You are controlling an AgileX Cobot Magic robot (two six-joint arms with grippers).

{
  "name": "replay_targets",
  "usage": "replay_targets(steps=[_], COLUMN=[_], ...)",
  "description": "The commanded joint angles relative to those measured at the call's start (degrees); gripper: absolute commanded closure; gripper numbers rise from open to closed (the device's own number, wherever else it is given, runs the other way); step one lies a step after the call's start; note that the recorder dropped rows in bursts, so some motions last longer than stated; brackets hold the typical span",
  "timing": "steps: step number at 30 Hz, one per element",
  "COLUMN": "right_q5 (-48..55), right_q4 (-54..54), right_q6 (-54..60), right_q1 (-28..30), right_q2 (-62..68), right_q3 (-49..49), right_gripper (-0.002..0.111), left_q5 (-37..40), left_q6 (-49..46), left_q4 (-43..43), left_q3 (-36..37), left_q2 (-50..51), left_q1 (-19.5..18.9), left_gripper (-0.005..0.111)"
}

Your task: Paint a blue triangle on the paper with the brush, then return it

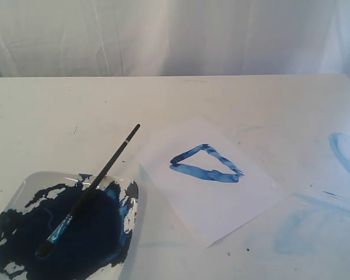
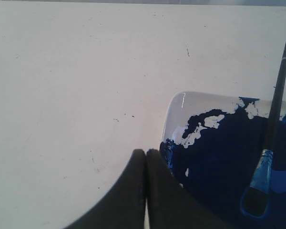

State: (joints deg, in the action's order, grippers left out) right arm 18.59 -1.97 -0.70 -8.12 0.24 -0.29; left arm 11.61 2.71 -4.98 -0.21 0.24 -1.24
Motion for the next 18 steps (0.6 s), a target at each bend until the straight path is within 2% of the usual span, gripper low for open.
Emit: replay_targets(steps=[1,18], right_q5=[-0.48,0.59], right_q4=[0.01,0.22], right_q6=[0.7,0.7], right_q1=[0.33,0.33], right_q2=[-0.24,-0.24], right_q3=[0.29,0.29], right_gripper=[0.108,0.108], left_q5=[-0.03,-0.03], left_q6=[-0.03,-0.03], left_q4=[-0.19,-0.19], left_q3=[0.21,0.21], left_q2=[-0.24,-0.24], left_q1=[0.48,0.48], left_gripper=[0.107,0.107])
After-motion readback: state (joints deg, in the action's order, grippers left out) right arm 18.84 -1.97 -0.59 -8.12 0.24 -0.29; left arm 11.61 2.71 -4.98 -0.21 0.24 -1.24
